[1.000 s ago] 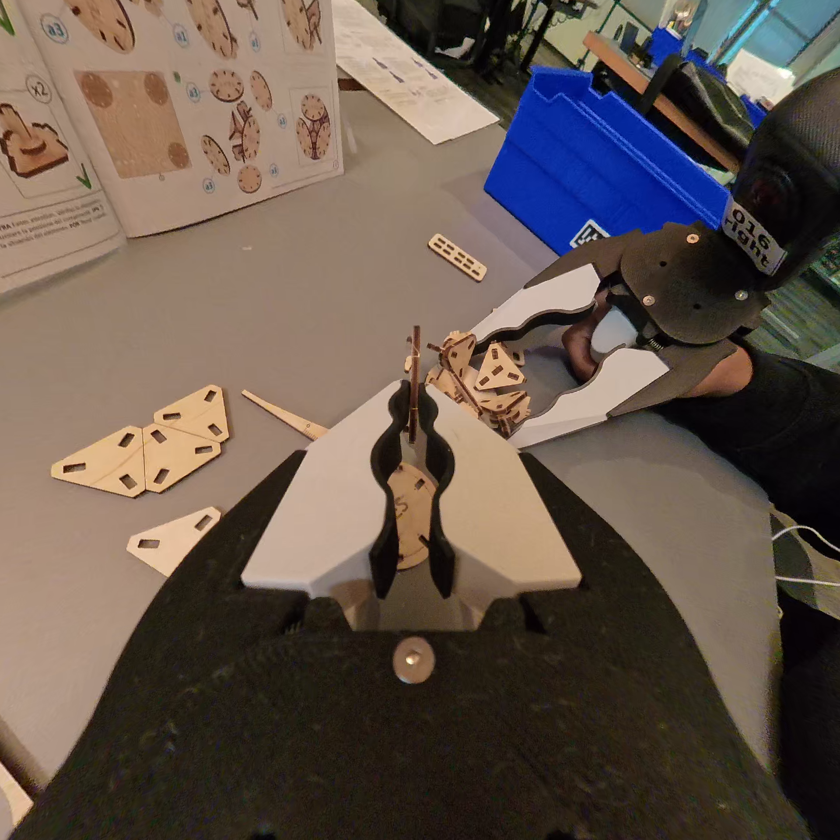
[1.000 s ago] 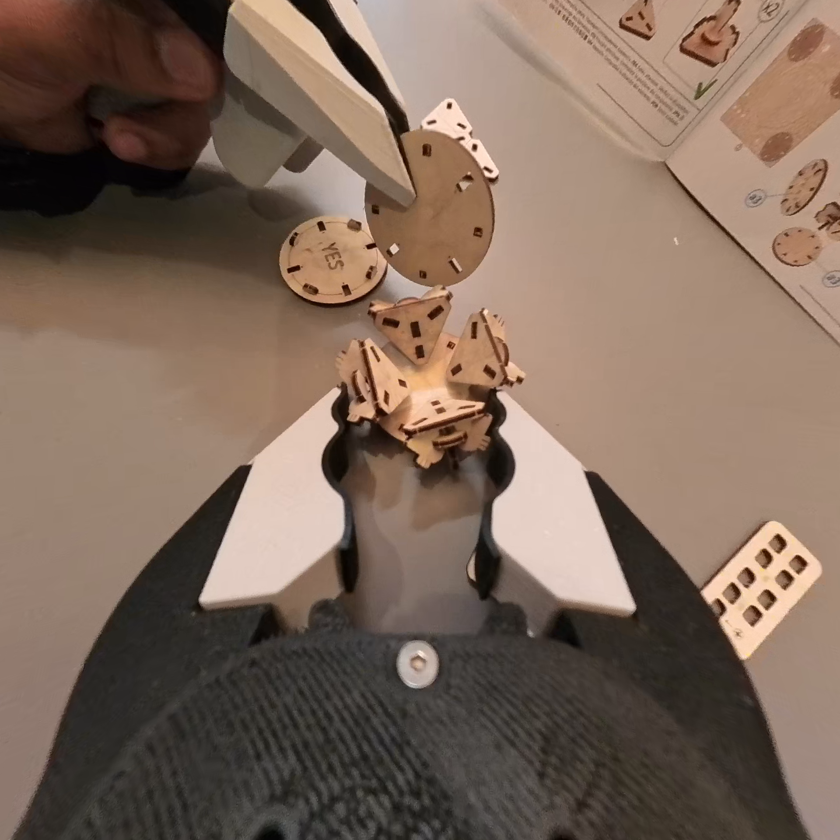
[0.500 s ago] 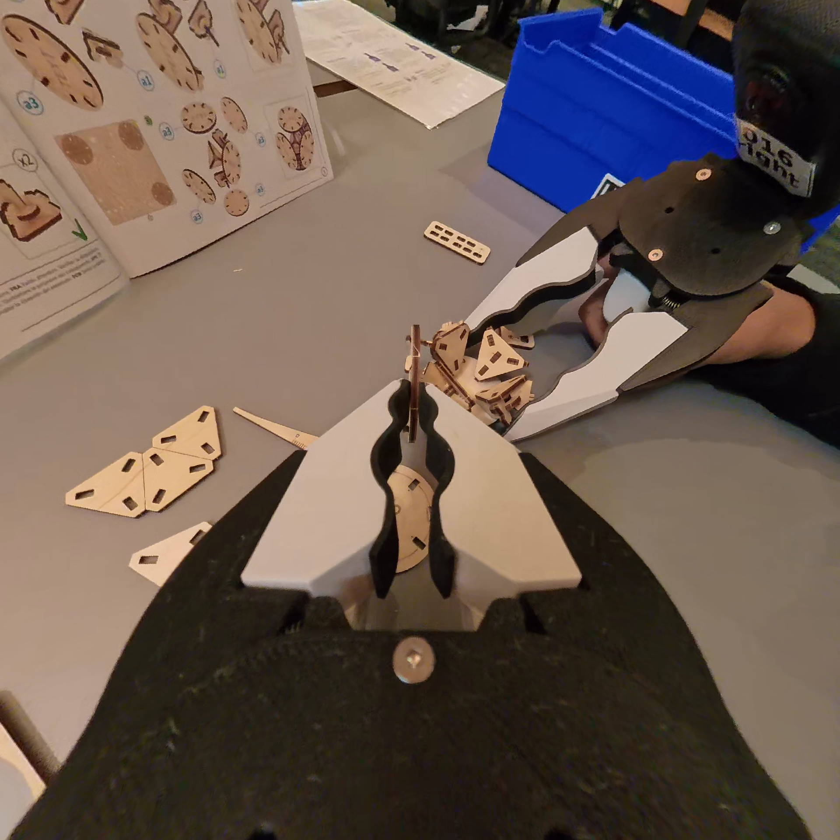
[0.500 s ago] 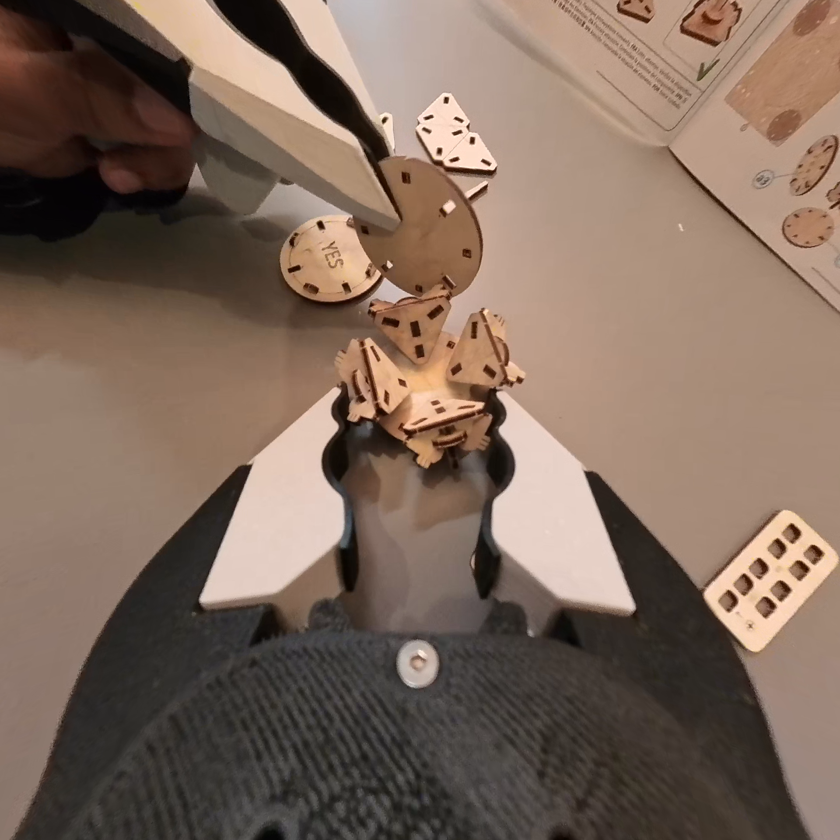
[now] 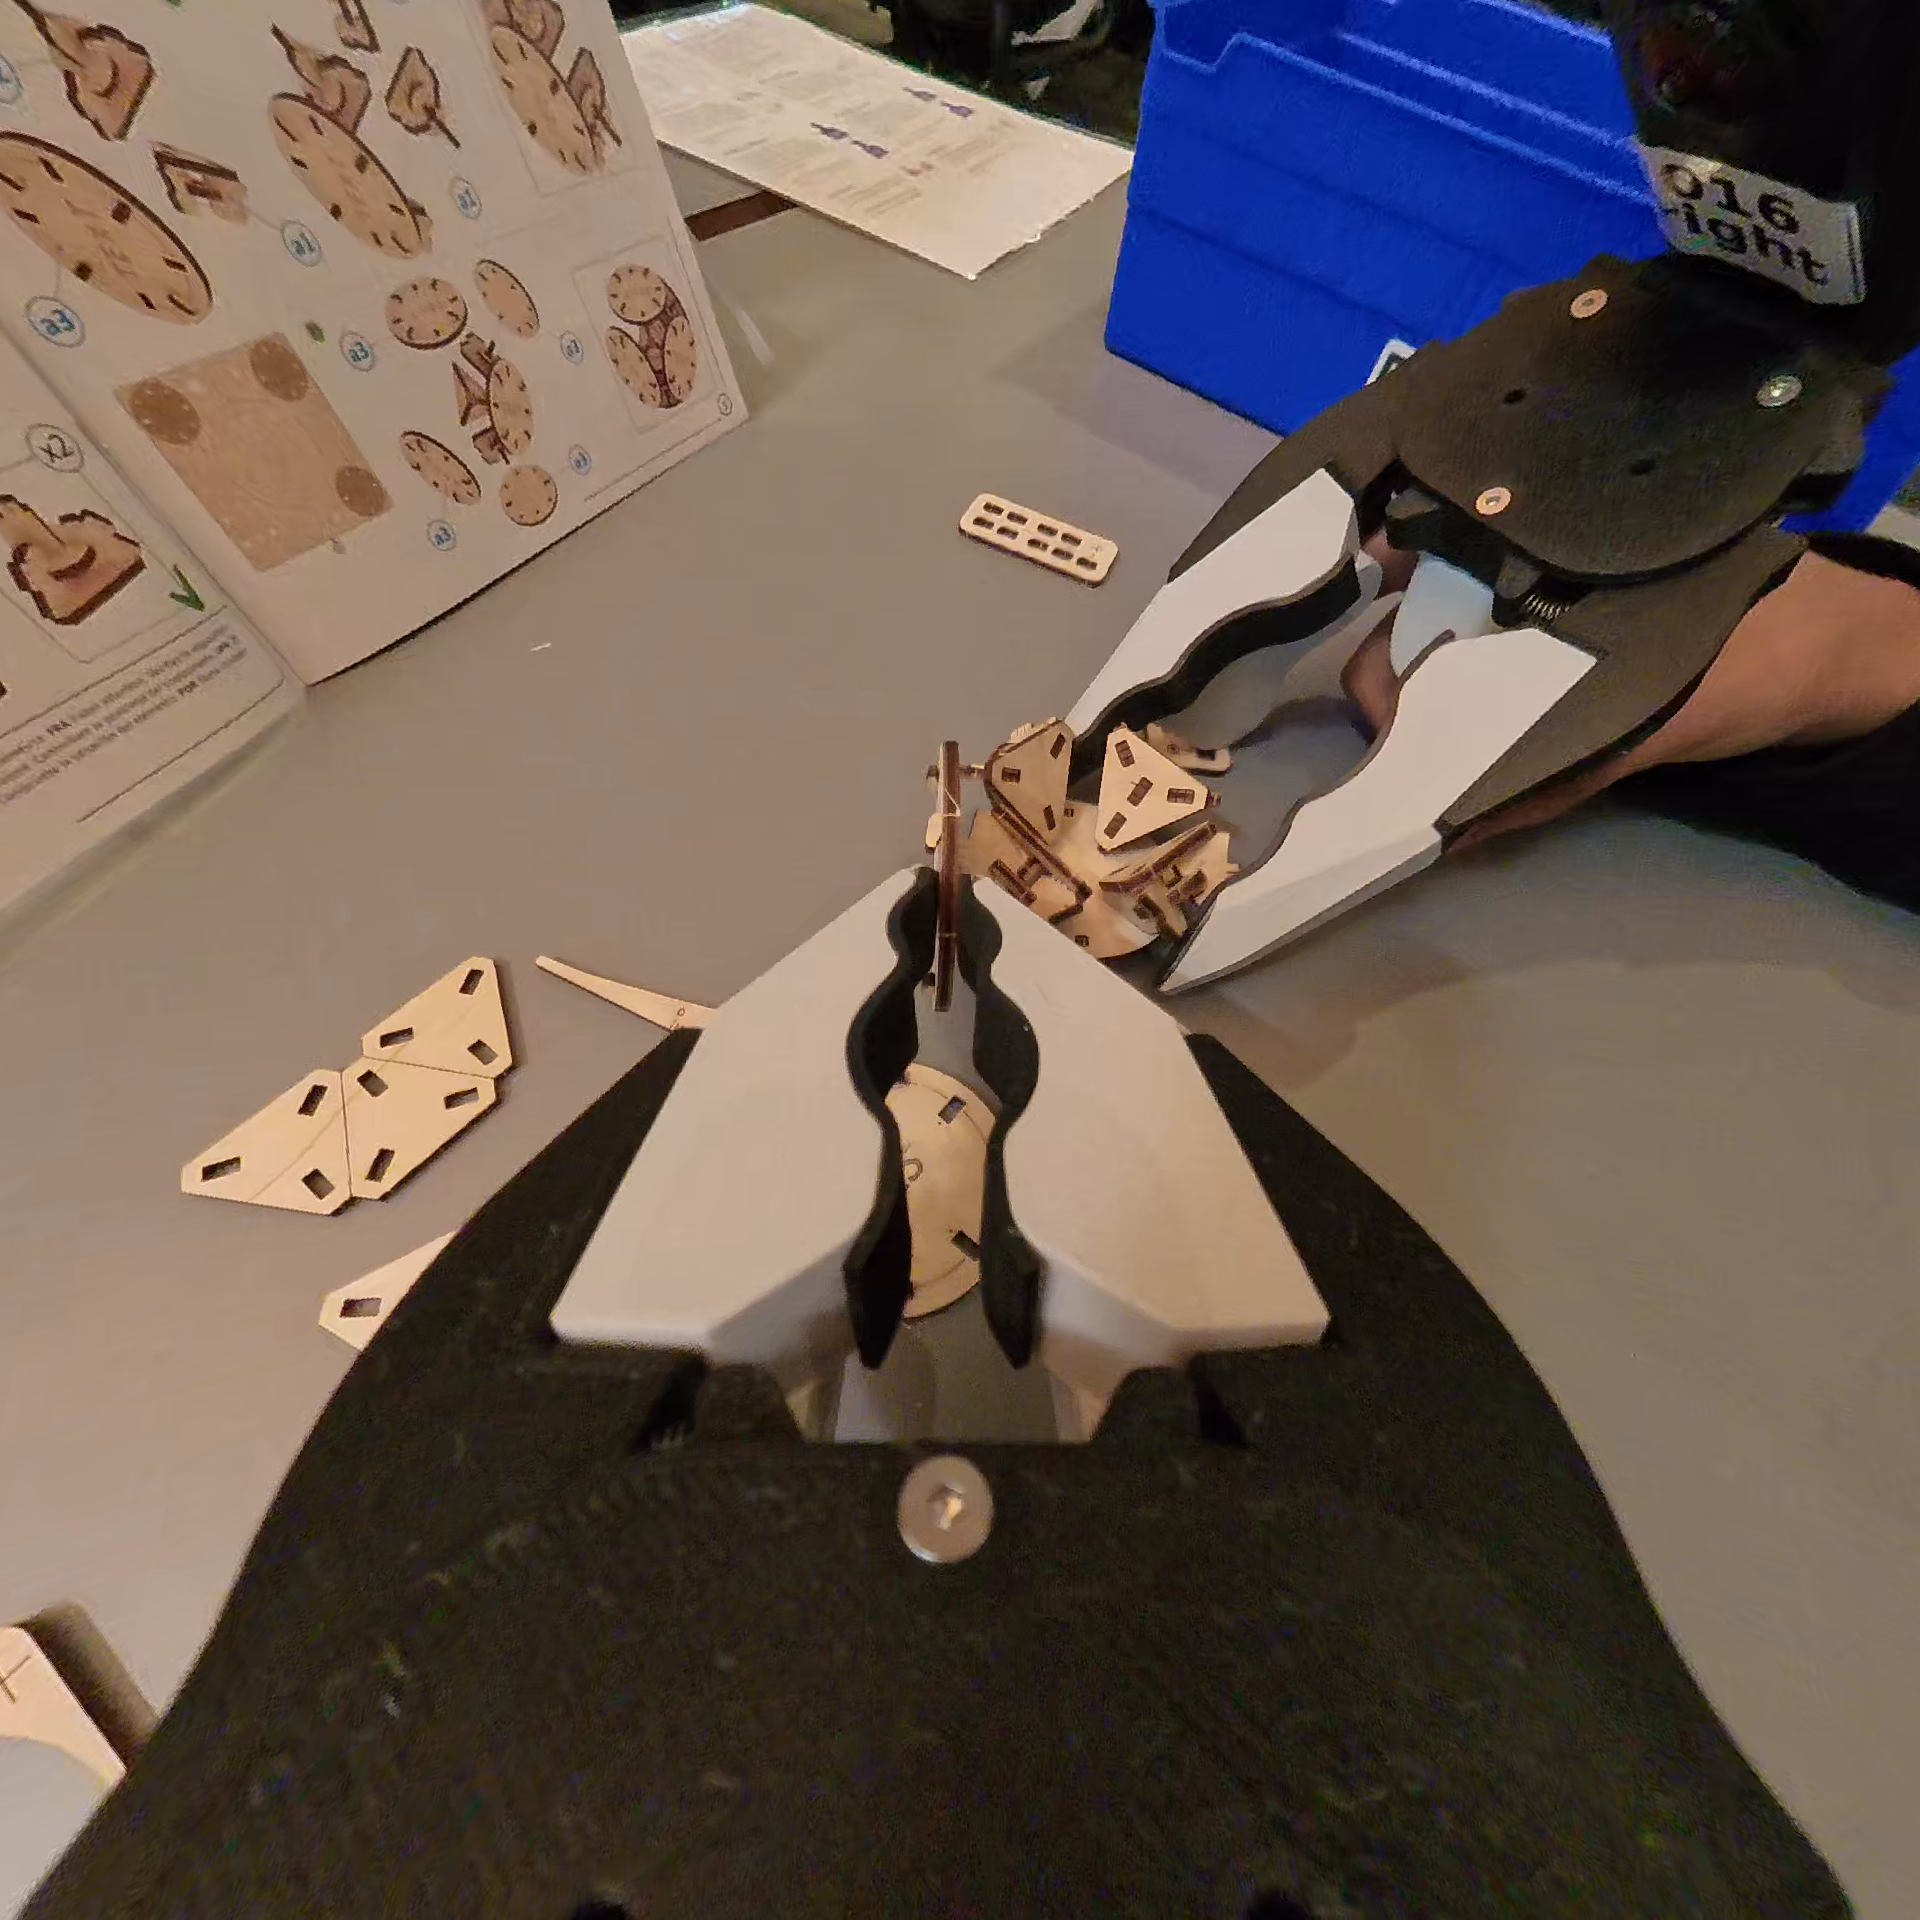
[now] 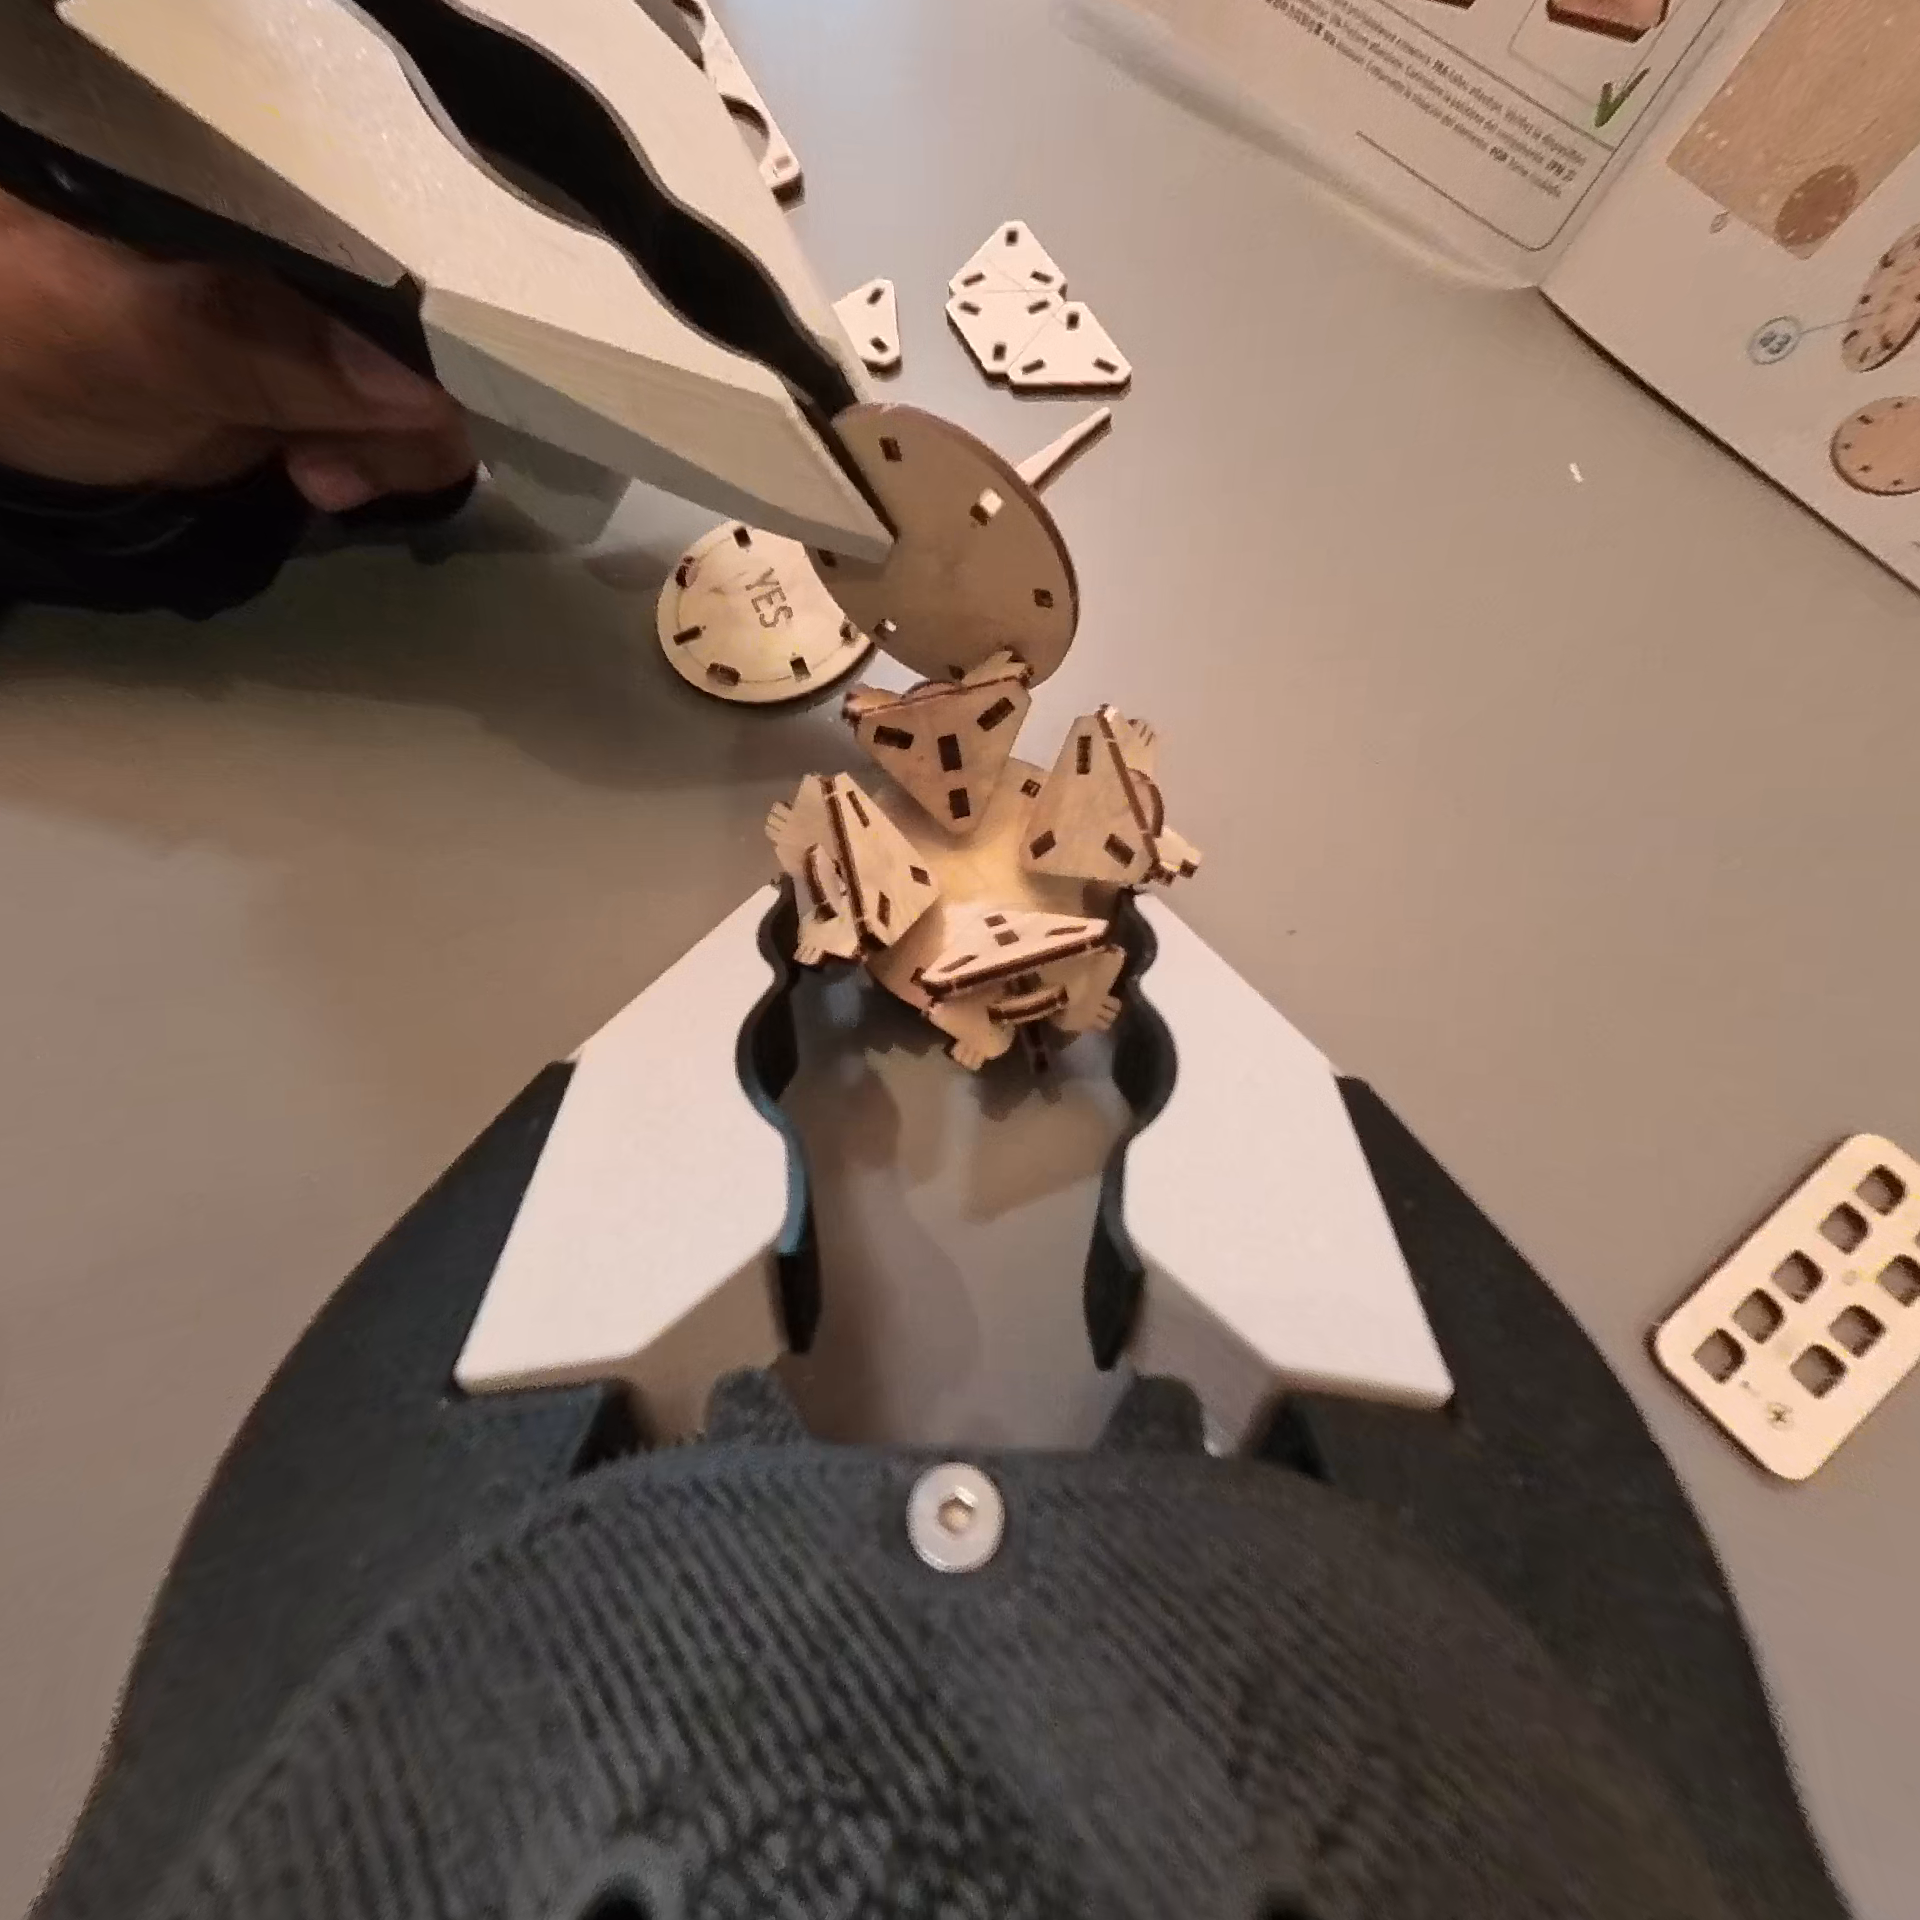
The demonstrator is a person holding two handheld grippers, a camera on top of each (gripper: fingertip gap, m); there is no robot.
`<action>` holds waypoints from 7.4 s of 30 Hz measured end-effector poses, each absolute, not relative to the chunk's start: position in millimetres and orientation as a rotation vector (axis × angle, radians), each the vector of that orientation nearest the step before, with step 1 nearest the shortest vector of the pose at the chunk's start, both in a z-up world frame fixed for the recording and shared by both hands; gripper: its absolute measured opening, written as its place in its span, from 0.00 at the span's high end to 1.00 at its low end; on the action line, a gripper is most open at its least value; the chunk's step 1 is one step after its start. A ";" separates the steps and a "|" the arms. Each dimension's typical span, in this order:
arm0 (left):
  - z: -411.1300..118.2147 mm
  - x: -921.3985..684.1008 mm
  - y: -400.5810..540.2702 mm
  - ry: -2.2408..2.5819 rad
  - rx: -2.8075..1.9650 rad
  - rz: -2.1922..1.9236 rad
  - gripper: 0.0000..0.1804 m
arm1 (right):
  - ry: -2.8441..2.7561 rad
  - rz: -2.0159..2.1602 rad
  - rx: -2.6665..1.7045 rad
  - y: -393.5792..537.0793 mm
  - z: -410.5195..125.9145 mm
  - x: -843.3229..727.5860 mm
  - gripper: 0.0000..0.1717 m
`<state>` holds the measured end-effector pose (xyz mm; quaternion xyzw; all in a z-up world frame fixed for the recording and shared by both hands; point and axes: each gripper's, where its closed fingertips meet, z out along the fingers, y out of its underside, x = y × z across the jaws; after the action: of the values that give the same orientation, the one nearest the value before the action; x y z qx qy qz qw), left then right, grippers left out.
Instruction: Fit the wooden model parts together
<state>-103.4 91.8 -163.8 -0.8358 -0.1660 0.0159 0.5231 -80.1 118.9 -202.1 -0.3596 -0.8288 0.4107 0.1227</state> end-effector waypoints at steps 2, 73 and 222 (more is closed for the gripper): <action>-162.1 -103.2 92.1 -0.398 -1.987 0.026 1.00 | -2.417 1.226 -1.066 118.8 -200.6 -79.5 0.65; -106.7 -84.8 92.0 -0.206 -1.657 -0.028 1.00 | -2.357 2.161 -1.355 89.3 -149.9 -44.7 0.66; -167.6 -81.1 103.7 -0.483 -2.151 -0.065 1.00 | -2.494 1.035 -0.929 108.3 -208.5 -50.5 0.65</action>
<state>-81.1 103.7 -167.6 -0.8704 -0.1954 -0.0263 0.4510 -50.5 108.3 -208.5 -0.3220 -0.8644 0.3588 0.1427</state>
